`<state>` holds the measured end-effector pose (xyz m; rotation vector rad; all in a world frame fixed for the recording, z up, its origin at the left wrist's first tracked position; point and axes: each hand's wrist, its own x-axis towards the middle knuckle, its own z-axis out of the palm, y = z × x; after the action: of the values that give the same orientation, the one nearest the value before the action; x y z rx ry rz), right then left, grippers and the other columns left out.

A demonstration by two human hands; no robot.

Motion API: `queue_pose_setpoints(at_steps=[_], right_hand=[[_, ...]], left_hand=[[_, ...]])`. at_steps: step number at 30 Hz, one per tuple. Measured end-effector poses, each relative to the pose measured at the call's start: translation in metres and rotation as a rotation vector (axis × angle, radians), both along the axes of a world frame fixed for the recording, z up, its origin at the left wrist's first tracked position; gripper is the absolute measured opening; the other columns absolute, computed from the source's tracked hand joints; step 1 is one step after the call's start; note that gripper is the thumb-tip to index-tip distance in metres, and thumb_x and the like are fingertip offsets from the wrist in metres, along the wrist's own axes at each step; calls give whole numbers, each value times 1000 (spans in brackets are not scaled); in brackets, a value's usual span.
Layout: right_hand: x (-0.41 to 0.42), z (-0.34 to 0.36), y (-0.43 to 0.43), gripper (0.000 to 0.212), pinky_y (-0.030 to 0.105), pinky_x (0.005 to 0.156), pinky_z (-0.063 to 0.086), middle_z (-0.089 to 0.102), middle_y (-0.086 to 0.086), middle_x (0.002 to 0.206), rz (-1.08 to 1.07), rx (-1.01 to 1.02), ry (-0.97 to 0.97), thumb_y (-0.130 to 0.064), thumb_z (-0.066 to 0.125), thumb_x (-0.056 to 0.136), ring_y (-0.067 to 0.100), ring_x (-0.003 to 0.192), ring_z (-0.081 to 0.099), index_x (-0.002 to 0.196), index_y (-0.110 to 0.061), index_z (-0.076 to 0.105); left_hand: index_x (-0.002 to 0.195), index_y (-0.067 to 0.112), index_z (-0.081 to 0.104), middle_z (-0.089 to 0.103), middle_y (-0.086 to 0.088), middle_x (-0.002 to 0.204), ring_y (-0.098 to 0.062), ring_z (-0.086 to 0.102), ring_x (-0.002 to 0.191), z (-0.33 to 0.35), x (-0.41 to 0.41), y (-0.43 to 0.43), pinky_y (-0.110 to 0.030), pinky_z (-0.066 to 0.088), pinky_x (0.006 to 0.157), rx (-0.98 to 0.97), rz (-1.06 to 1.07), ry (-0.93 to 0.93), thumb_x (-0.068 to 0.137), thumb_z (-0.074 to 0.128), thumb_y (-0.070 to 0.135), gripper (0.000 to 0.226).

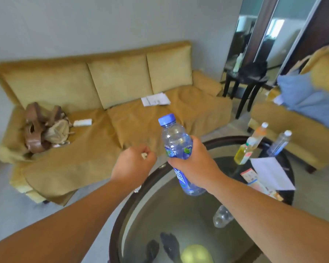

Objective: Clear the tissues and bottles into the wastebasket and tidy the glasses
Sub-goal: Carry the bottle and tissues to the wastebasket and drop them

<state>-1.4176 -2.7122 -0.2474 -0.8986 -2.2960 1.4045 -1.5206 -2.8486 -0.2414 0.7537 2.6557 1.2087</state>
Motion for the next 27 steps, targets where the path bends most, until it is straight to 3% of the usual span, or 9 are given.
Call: queue_pose_setpoints(at_steps=[3, 7, 11, 15, 19, 22, 27], right_hand=[[12, 46, 3, 63, 40, 86, 53, 59, -11, 115, -6, 27, 75, -37, 77, 63, 10, 93, 64, 117, -30, 45], [32, 95, -1, 57, 31, 78, 52, 61, -14, 111, -15, 71, 140, -35, 77, 69, 7, 89, 64, 115, -32, 44], [52, 138, -13, 56, 38, 84, 54, 61, -9, 106, -57, 119, 205, -34, 77, 69, 9, 90, 64, 114, -30, 44], [75, 172, -31, 55, 27, 75, 50, 60, -9, 106, -128, 171, 253, -33, 79, 73, 4, 89, 61, 114, -29, 43], [101, 200, -57, 56, 36, 84, 53, 63, -11, 103, -281, 247, 266, -42, 80, 68, 9, 92, 63, 109, -30, 45], [124, 216, -78, 63, 42, 86, 55, 66, -8, 103, -377, 253, 292, -45, 81, 62, 12, 92, 66, 111, -28, 46], [176, 242, -113, 59, 35, 80, 56, 66, -4, 102, -526, 276, 320, -35, 83, 69, 13, 91, 67, 114, -23, 46]], left_hand=[[63, 22, 51, 56, -5, 54, -22, 50, 50, 43, 10, 6, -29, 40, 47, 42, -47, 58, 85, 55, 30, 24], [62, 23, 52, 57, -1, 48, -22, 54, 48, 96, 25, 10, -29, 43, 50, 106, -111, 123, 85, 55, 28, 24], [63, 22, 51, 59, -5, 51, -25, 56, 50, 141, 38, 11, -27, 42, 48, 171, -173, 190, 84, 53, 30, 23], [66, 20, 52, 60, -7, 51, -23, 54, 45, 178, 50, 5, -28, 41, 49, 218, -270, 245, 83, 52, 28, 19], [68, 19, 54, 57, -5, 51, -20, 49, 45, 208, 66, -11, -27, 37, 47, 270, -377, 314, 84, 54, 27, 18], [67, 16, 55, 57, -7, 51, -22, 47, 40, 224, 81, -21, -32, 44, 51, 330, -500, 286, 82, 54, 26, 18], [63, 14, 52, 61, -11, 53, -26, 54, 47, 247, 122, -28, -38, 51, 59, 414, -663, 312, 82, 54, 24, 22]])
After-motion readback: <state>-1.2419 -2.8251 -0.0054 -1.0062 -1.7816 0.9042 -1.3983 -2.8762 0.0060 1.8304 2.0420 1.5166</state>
